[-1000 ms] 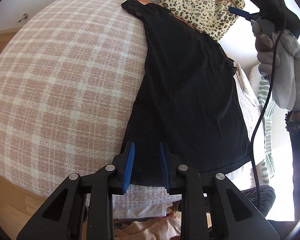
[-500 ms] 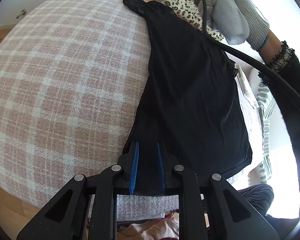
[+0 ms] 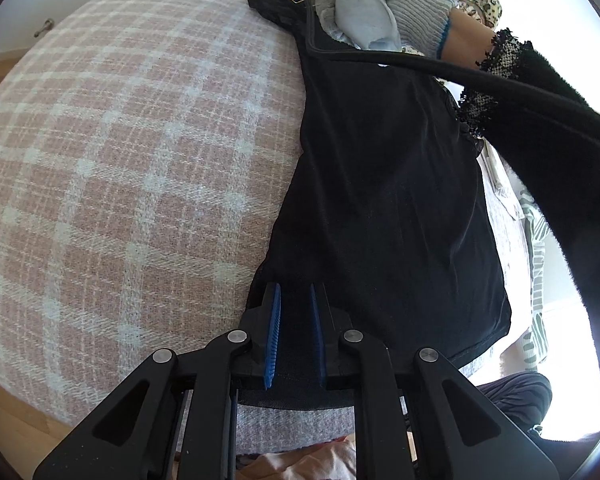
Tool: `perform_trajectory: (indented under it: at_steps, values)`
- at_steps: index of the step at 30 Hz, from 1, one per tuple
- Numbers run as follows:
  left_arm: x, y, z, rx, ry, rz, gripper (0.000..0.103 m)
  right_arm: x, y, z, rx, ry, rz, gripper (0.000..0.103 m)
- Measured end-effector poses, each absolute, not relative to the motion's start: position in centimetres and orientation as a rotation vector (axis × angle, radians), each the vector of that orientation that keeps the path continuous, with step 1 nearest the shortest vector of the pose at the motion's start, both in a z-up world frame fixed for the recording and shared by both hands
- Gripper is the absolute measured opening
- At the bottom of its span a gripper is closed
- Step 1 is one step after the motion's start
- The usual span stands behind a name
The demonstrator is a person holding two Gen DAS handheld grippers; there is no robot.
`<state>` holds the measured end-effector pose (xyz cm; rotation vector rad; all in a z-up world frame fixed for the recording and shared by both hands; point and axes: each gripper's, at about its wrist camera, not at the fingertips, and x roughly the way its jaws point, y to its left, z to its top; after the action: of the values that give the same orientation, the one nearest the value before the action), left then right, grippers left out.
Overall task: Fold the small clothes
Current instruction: 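Close the right tool on the collar edge while the left tool holds the hem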
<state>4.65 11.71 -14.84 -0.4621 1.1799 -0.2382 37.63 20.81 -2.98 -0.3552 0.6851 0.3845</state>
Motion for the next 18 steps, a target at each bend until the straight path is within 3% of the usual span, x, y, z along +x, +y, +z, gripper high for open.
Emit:
perform_trajectory:
  at_steps: [7, 9, 11, 14, 18]
  values:
    - [4.7, 11.8, -15.2, -0.485, 1.179, -0.247, 0.013, 38.9, 22.1, -4.6, -0.458, 0.684, 0.310, 0.062]
    - [4.6, 11.9, -15.3, -0.485, 1.175, -0.248, 0.012, 39.1, 22.0, -4.4, -0.456, 0.683, 0.299, 0.052]
    - [4.6, 12.1, -15.4, -0.501, 1.172, -0.249, 0.012, 39.1, 22.0, -4.3, -0.461, 0.679, 0.292, 0.035]
    - [4.6, 12.4, -15.5, -0.510, 1.175, -0.258, 0.012, 39.2, 22.2, -4.1, -0.468, 0.672, 0.278, 0.016]
    - [4.5, 13.1, -15.6, -0.519, 1.170, -0.256, 0.006, 39.3, 21.7, -3.8, -0.444, 0.673, 0.281, 0.009]
